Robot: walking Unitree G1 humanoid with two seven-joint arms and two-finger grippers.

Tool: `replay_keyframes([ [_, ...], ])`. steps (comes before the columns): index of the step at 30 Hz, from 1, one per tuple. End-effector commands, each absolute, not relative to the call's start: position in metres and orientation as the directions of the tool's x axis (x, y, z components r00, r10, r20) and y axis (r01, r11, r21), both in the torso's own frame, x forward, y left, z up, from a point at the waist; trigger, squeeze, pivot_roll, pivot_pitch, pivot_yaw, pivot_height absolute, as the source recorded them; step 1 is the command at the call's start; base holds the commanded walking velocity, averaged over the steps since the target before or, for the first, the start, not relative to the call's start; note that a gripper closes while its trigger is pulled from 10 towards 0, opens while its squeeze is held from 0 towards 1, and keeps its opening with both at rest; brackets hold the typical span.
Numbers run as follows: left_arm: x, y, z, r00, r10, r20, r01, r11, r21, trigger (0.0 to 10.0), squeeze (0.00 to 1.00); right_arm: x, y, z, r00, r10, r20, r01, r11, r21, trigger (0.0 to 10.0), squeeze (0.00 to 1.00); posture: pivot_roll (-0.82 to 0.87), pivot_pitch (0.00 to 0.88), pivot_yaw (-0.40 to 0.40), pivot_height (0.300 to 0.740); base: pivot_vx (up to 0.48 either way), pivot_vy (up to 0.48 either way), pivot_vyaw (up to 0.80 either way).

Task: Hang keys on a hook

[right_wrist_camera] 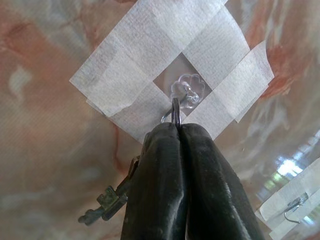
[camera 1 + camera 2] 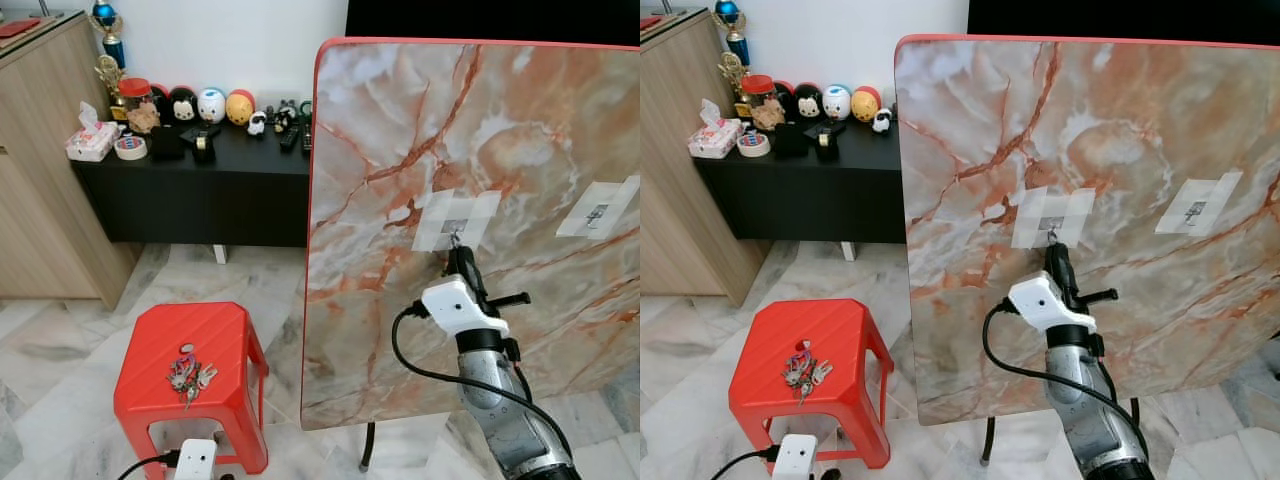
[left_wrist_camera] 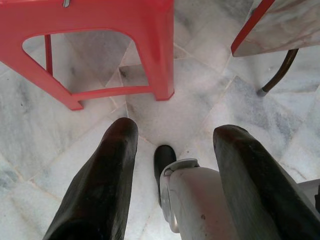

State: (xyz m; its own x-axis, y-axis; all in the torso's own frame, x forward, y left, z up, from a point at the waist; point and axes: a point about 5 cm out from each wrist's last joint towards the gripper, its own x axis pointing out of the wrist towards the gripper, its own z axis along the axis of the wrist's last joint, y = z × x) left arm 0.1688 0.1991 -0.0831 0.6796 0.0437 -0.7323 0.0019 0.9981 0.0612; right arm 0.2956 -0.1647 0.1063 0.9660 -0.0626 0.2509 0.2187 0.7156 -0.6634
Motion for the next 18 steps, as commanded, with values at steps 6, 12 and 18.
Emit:
replay_keyframes([
  [6, 0.169, 0.1961, -0.0838, 0.674, 0.035, -0.738, 0.008, 0.998, 0.054, 10.0, 0.0, 0.2976, -0.167, 0.1033, 0.974, -0.072, 0.217, 0.2, 0.727, -0.657, 10.0, 0.0, 0.07, 0.0, -0.085, 0.74, 0.0, 0.0, 0.0],
  [12, 0.1687, 0.1965, -0.0839, 0.674, 0.036, -0.738, 0.007, 0.998, 0.055, 10.0, 0.0, 0.2982, -0.1641, 0.0999, 0.98, -0.051, 0.19, 0.166, 0.735, -0.658, 10.0, 0.0, 0.07, 0.0, -0.085, 0.74, 0.0, 0.0, 0.0],
  [18, 0.1684, 0.1964, -0.084, 0.674, 0.038, -0.738, 0.001, 0.999, 0.052, 10.0, 0.0, 0.2985, -0.1633, 0.0984, 0.983, -0.04, 0.177, 0.148, 0.746, -0.649, 10.0, 0.0, 0.07, 0.0, -0.087, 0.74, 0.0, 0.0, 0.0],
])
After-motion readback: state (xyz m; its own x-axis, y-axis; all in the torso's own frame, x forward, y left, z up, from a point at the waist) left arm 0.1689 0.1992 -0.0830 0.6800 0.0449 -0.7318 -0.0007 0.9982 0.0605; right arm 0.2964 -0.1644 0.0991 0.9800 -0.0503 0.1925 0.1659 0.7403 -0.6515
